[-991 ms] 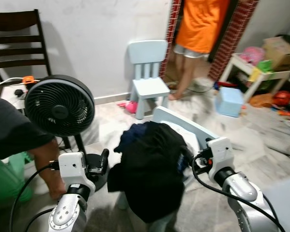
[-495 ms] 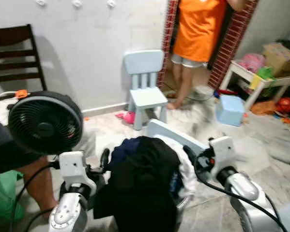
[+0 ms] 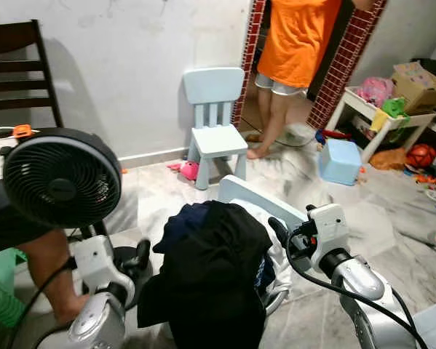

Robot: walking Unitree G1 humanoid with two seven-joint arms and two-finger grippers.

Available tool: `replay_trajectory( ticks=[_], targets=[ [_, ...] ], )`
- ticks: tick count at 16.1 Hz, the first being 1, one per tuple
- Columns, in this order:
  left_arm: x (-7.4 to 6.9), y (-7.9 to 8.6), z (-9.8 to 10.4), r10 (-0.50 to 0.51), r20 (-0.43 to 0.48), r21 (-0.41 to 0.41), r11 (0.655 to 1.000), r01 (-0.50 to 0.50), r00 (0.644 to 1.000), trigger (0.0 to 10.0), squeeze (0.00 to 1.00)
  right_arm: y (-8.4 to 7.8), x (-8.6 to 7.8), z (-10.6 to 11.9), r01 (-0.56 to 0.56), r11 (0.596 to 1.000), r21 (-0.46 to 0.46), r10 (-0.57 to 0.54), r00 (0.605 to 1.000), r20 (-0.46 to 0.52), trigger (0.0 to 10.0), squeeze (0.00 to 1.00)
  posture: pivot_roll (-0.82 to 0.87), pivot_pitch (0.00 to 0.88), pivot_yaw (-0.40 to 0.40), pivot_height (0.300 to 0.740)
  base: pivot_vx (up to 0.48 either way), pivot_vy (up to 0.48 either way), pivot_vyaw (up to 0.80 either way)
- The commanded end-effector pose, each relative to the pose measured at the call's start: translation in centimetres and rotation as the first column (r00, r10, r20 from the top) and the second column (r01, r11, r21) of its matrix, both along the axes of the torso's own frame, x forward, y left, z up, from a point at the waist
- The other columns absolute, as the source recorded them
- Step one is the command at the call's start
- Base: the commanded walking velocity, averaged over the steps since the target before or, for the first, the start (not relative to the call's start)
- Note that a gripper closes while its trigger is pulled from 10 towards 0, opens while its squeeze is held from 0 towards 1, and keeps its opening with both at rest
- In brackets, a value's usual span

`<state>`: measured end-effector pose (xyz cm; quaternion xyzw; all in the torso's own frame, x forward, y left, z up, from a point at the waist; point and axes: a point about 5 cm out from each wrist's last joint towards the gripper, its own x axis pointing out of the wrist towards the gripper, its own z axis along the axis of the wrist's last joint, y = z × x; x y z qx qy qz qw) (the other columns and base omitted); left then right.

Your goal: Hang hanger

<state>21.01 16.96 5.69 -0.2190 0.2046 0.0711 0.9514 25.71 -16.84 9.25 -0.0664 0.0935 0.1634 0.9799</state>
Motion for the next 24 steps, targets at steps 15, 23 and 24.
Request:
replay_trajectory(
  ticks=[15, 23, 24],
  targets=[
    [5.2, -3.1, -1.7, -0.057, -0.155, -0.304, 0.953, 0.007, 0.986, 10.0, 0.00, -1.8, -0.4, 1.2, 0.024, 0.997, -0.069, -0.022, 1.000, 0.021, 10.0, 0.00, -0.12, 0.000, -0.127, 0.740, 0.000, 0.000, 0.00],
    [6.2, -5.1, -3.5, -0.106, -0.235, -0.397, 0.918, 0.004, 0.966, 10.0, 0.00, -2.3, -1.1, 1.5, -0.014, 0.998, -0.066, 0.013, 1.000, -0.006, 10.0, 0.00, -0.18, 0.000, -0.125, 0.740, 0.000, 0.000, 0.00],
    [6.2, -5.4, -3.7, -0.132, -0.244, -0.409, 0.912, 0.022, 0.961, 10.0, 0.00, -2.4, -1.6, 1.3, -0.036, 0.997, -0.067, 0.034, 0.999, -0.028, 10.0, 0.00, -0.18, 0.000, -0.126, 0.740, 0.000, 0.000, 0.00]
  ],
)
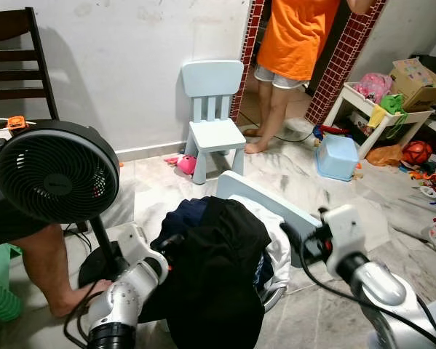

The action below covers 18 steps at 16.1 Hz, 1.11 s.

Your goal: Hang hanger

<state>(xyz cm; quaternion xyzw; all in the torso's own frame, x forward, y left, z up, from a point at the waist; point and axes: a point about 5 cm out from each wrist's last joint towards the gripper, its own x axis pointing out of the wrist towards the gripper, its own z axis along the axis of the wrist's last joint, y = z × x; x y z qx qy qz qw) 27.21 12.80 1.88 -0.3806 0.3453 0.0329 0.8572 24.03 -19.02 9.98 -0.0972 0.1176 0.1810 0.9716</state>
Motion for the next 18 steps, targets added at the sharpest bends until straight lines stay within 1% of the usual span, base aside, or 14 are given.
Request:
replay_trajectory(
  ticks=[1, 2, 4, 5, 6, 7, 9, 10, 15, 18],
  targets=[
    [-0.2, -1.7, -0.5, -0.032, -0.032, -0.054, 0.998, 0.031, 0.999, 10.0, 0.00, -0.5, -0.1, 0.2, 0.002, 1.000, -0.019, -0.002, 1.000, -0.005, 10.0, 0.00, -0.19, 0.000, -0.122, 0.740, 0.000, 0.000, 0.00],
    [-0.3, -1.8, -0.6, -0.039, -0.039, -0.064, 0.997, 0.037, 0.998, 10.0, 0.00, -0.5, 0.0, 0.3, -0.002, 1.000, -0.023, 0.002, 1.000, -0.001, 10.0, 0.00, -0.19, 0.000, -0.120, 0.740, 0.000, 0.000, 0.00],
    [-0.3, -1.8, -0.7, -0.020, -0.052, -0.084, 0.996, 0.016, 0.998, 10.0, 0.00, -0.7, 0.5, 0.7, 0.010, 1.000, -0.030, -0.010, 1.000, 0.009, 10.0, 0.00, -0.19, 0.000, -0.122, 0.740, 0.000, 0.000, 0.00],
    [-0.3, -1.7, -0.7, -0.015, -0.048, -0.082, 0.997, 0.011, 0.999, 6.5, 0.00, -0.7, 0.5, 0.7, 0.007, 1.000, -0.031, -0.007, 1.000, 0.008, 10.0, 0.00, -0.18, 0.000, -0.124, 0.740, 0.000, 0.000, 0.00],
    [-0.3, -1.7, -0.7, -0.014, -0.045, -0.083, 0.997, 0.010, 0.999, 1.4, 0.00, -0.7, 0.5, 0.7, 0.005, 1.000, -0.031, -0.005, 1.000, 0.007, 10.0, 0.00, -0.18, 0.000, -0.124, 0.740, 0.000, 0.000, 0.00],
    [-0.3, -1.7, -0.7, -0.013, -0.040, -0.083, 0.996, 0.009, 0.999, 0.0, 0.00, -0.6, 0.5, 0.6, 0.003, 1.000, -0.031, -0.003, 1.000, 0.007, 10.0, 0.00, -0.18, 0.000, -0.125, 0.740, 0.000, 0.000, 0.00],
    [-0.2, -1.4, -0.6, -0.016, -0.022, -0.059, 0.998, 0.014, 1.000, 0.0, 0.00, -0.3, 0.5, 0.7, -0.007, 0.999, -0.033, 0.008, 1.000, 0.013, 10.0, 0.00, -0.18, 0.000, -0.125, 0.740, 0.000, 0.000, 0.00],
    [0.1, -1.1, -0.5, -0.017, -0.011, -0.023, 1.000, 0.017, 1.000, 0.0, 0.00, -0.3, 0.6, 0.6, -0.004, 0.999, -0.033, 0.004, 1.000, 0.014, 10.0, 0.00, -0.18, 0.000, -0.122, 0.740, 0.000, 0.000, 0.00],
    [0.3, -0.2, -0.4, 0.023, -0.008, -0.015, 1.000, -0.023, 1.000, 0.0, 0.00, -0.1, 0.8, 0.6, 0.006, 1.000, -0.030, -0.005, 1.000, 0.020, 10.0, 0.00, -0.17, 0.000, -0.121, 0.740, 0.000, 0.000, 0.00],
    [0.4, -0.1, -0.3, 0.009, 0.008, -0.002, 1.000, -0.009, 1.000, 0.0, 0.00, 0.1, 0.9, 0.5, 0.005, 1.000, -0.027, -0.005, 1.000, 0.021, 10.0, 0.00, -0.16, 0.000, -0.119, 0.740, 0.000, 0.000, 0.00]
  ],
)
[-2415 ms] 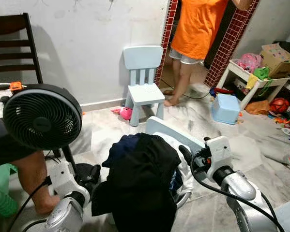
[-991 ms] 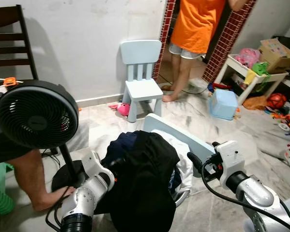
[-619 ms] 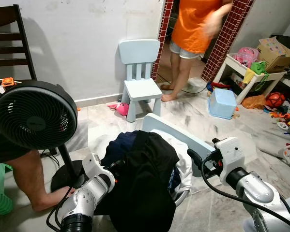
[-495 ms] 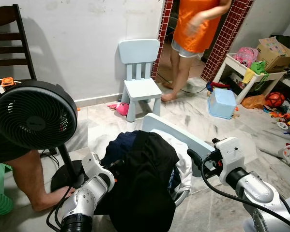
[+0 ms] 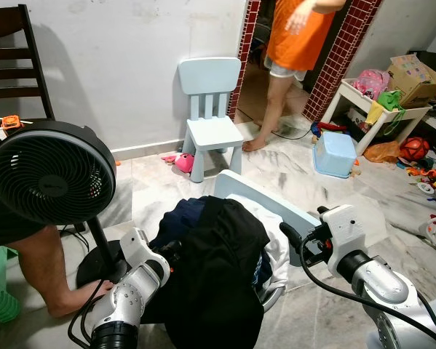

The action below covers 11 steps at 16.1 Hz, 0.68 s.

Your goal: Hang hanger

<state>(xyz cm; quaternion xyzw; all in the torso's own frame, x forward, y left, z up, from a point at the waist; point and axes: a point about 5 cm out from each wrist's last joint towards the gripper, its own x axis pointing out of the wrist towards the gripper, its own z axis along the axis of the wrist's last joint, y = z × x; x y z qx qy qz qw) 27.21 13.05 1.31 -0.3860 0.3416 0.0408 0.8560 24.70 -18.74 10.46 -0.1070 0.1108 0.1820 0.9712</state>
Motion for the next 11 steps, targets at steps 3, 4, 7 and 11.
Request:
replay_trajectory(
  ticks=[3, 4, 7, 11],
  targets=[
    [0.2, 0.7, 0.7, -0.077, 0.051, 0.121, 0.990, 0.070, 0.996, 0.0, 0.00, 0.0, 0.2, -0.1, 0.015, 1.000, -0.005, -0.015, 1.000, 0.004, 10.0, 0.00, -0.15, 0.000, -0.119, 0.740, 0.000, 0.000, 0.00],
    [0.2, 1.1, 0.7, -0.089, 0.058, 0.156, 0.985, 0.079, 0.994, 0.0, 0.00, 0.0, 0.2, -0.2, 0.015, 1.000, -0.003, -0.015, 1.000, 0.003, 10.0, 0.00, -0.15, 0.000, -0.119, 0.740, 0.000, 0.000, 0.00],
    [0.1, 2.0, 0.7, -0.107, 0.073, 0.208, 0.974, 0.090, 0.992, 0.0, 0.00, 0.5, 0.3, -0.3, 0.008, 1.000, 0.005, -0.008, 1.000, 0.003, 10.0, 0.00, -0.13, 0.000, -0.125, 0.740, 0.000, 0.000, 0.00],
    [-0.1, 2.2, 0.5, -0.111, 0.070, 0.216, 0.972, 0.094, 0.991, 0.0, 0.00, 0.5, 0.3, -0.3, 0.011, 1.000, 0.006, -0.011, 1.000, 0.003, 10.0, 0.00, -0.13, 0.000, -0.121, 0.740, 0.000, 0.000, 0.00]
  ],
)
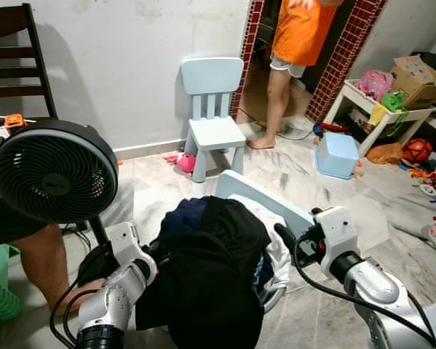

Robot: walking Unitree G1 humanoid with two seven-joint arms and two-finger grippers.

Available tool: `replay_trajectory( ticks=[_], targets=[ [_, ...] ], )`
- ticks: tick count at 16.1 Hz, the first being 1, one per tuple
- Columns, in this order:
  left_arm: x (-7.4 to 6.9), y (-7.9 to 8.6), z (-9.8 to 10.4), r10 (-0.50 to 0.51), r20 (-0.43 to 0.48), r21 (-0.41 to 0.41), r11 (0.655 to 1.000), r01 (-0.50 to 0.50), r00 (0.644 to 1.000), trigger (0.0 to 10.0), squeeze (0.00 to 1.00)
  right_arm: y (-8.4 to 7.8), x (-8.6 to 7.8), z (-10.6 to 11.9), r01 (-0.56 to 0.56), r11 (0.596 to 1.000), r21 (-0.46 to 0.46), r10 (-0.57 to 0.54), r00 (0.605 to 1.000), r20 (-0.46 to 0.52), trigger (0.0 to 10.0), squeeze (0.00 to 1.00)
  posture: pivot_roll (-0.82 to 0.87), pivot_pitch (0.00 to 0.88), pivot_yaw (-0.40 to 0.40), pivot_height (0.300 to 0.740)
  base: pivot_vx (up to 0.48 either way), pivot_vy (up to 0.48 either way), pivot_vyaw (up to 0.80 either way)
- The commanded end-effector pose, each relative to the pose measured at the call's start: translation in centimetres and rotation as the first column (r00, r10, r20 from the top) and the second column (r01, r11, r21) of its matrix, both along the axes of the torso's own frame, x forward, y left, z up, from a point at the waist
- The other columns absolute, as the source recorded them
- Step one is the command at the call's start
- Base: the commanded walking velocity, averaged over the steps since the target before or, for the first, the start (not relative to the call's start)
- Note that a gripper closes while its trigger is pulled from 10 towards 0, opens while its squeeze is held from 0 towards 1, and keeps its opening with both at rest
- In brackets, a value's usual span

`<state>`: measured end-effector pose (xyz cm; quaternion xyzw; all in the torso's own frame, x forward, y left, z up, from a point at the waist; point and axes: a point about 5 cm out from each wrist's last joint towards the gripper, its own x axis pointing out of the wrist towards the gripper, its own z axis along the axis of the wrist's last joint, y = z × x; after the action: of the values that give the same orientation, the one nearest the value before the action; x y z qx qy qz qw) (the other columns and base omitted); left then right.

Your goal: Hang hanger

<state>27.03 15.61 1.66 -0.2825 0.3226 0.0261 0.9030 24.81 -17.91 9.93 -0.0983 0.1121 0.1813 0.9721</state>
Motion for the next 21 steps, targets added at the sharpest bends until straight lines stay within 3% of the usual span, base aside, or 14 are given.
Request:
replay_trajectory(
  ticks=[1, 9, 10, 12, 13, 14, 16, 17, 19, 20, 21],
  targets=[
    [0.1, -0.4, 0.2, -0.021, 0.015, 0.010, 1.000, 0.021, 1.000, 0.0, 0.00, -0.4, 0.2, 0.2, 0.009, 1.000, -0.011, -0.009, 1.000, 0.009, 10.0, 0.00, -0.13, 0.000, -0.121, 0.740, 0.000, 0.000, 0.00],
    [1.4, 1.1, 1.8, -0.001, 0.144, 0.177, 0.984, -0.025, 0.990, 0.0, 0.00, -0.1, 0.3, 0.0, 0.012, 1.000, -0.006, -0.012, 1.000, 0.020, 10.0, 0.00, -0.13, 0.000, -0.110, 0.740, 0.000, 0.000, 0.00],
    [2.3, 0.8, 3.8, -0.088, 0.271, 0.334, 0.942, -0.008, 0.958, 0.0, 0.00, -0.2, 0.4, 0.0, 0.016, 1.000, -0.006, -0.015, 1.000, 0.022, 10.0, 0.00, -0.13, 0.000, -0.110, 0.740, 0.000, 0.000, 0.00],
    [3.1, 0.5, 5.7, -0.169, 0.365, 0.462, 0.886, -0.021, 0.916, 0.0, 0.00, -0.2, 0.5, 0.0, 0.018, 1.000, -0.005, -0.018, 1.000, 0.024, 10.0, 0.00, -0.12, 0.000, -0.109, 0.740, 0.000, 0.000, 0.00],
    [3.8, 0.5, 7.5, -0.250, 0.430, 0.584, 0.810, -0.056, 0.868, 0.0, 0.00, 0.0, 0.5, 0.1, 0.015, 1.000, -0.002, -0.015, 0.999, 0.029, 10.0, 0.00, -0.12, 0.000, -0.109, 0.740, 0.000, 0.000, 0.00],
    [4.1, 0.2, 8.2, -0.303, 0.448, 0.634, 0.771, -0.060, 0.841, 0.0, 0.00, 0.1, 0.6, 0.2, 0.012, 1.000, 0.006, -0.012, 0.999, 0.035, 10.0, 0.00, -0.12, 0.000, -0.109, 0.740, 0.000, 0.000, 0.00],
    [4.4, -1.4, 8.1, -0.446, 0.423, 0.692, 0.721, 0.036, 0.789, 0.0, 0.00, 0.3, 0.7, 0.3, 0.009, 1.000, 0.010, -0.009, 0.999, 0.038, 10.0, 0.00, -0.12, 0.000, -0.107, 0.740, 0.000, 0.000, 0.00],
    [3.9, -3.0, 7.1, -0.571, 0.365, 0.719, 0.675, 0.168, 0.736, 0.0, 0.00, 0.3, 0.6, 0.2, 0.010, 1.000, 0.013, -0.010, 0.999, 0.039, 10.0, 0.00, -0.13, 0.000, -0.106, 0.740, 0.000, 0.000, 0.00],
    [3.4, -4.1, 6.5, -0.642, 0.341, 0.718, 0.650, 0.251, 0.686, 0.0, 0.00, 0.2, 0.6, 0.2, 0.013, 1.000, 0.013, -0.014, 0.999, 0.039, 10.0, 0.00, -0.13, 0.000, -0.106, 0.740, 0.000, 0.000, 0.00],
    [2.6, -5.5, 5.8, -0.746, 0.294, 0.725, 0.582, 0.369, 0.598, 0.0, 0.00, 0.2, 0.5, 0.2, 0.016, 1.000, 0.013, -0.017, 0.999, 0.039, 10.0, 0.00, -0.13, 0.000, -0.104, 0.740, 0.000, 0.000, 0.00],
    [2.1, -6.2, 5.4, -0.789, 0.267, 0.725, 0.543, 0.425, 0.553, 0.0, 0.00, 0.2, 0.5, 0.2, 0.018, 1.000, 0.013, -0.018, 0.999, 0.039, 10.0, 0.00, -0.13, 0.000, -0.104, 0.740, 0.000, 0.000, 0.00]
  ],
)
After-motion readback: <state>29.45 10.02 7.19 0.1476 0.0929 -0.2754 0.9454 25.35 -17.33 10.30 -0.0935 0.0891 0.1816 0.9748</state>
